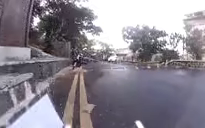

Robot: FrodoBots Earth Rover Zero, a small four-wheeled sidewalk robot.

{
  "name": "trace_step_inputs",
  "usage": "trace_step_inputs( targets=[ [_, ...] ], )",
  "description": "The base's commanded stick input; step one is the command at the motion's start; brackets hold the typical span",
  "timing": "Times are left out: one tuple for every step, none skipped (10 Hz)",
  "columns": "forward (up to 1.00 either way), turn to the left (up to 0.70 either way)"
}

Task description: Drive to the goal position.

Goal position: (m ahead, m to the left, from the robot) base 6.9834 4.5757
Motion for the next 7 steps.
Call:
trace_step_inputs(
  targets=[
    [0.5, 0.0],
    [0.5, 0.0],
    [0.5, 0.03],
    [0.5, 0.05],
    [0.5, 0.08],
    [0.5, 0.5],
    [0.5, 0.43]
  ],
)
